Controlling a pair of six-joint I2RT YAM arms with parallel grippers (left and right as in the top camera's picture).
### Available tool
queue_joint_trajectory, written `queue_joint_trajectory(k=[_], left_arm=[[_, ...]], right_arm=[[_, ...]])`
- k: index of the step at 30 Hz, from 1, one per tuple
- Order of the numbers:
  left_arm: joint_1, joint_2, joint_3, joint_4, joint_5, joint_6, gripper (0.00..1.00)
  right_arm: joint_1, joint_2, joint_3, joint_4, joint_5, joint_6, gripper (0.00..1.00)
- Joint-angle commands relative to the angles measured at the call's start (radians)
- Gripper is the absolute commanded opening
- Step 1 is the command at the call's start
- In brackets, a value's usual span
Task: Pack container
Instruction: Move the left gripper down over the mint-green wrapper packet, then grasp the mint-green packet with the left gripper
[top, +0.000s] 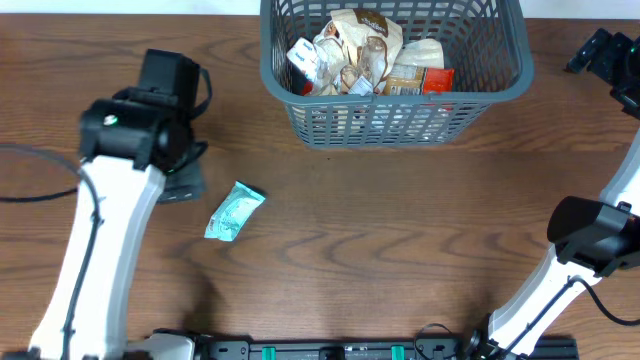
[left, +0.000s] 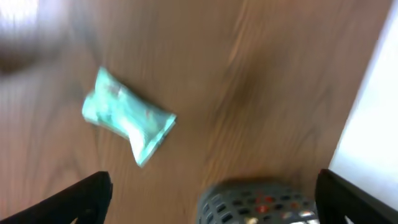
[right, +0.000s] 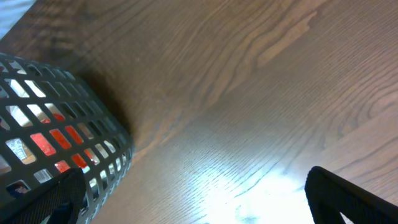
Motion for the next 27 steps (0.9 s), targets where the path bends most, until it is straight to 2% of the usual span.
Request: queue_joint_trajectory(k=[1,5,10,14,19,27], left_arm=[[0.015,0.053,-0.109,0.078,0.202,-0.058,0.94],[0.027,0.106,-0.181,0.140,0.238,-0.066,0.94],[0.032,0.166,-0.193,0.117,0.257,-0.075,0.94],[0.031,0.182,-0.193,0.079,0.316,-0.077,0.89],[0.029,0.203,-0.194,0.078,0.339,-0.203,0.88],[0.064,0.332,-0.194,0.202,0.314,-0.202,0.88]], right_arm=[[0.005,-0.010,-0.005,-0.003,-0.007,-0.001,0.99],[0.005,-0.010,-0.005,-0.003,-0.007,-0.001,0.99],[0.005,-0.010,-0.005,-0.003,-0.007,-0.001,0.99],[0.005,-0.010,-0.005,-0.003,-0.007,-0.001,0.99],[0.005,-0.010,-0.005,-0.003,-0.007,-0.001,0.99],[0.005,-0.010,-0.005,-0.003,-0.006,-0.001,0.99]])
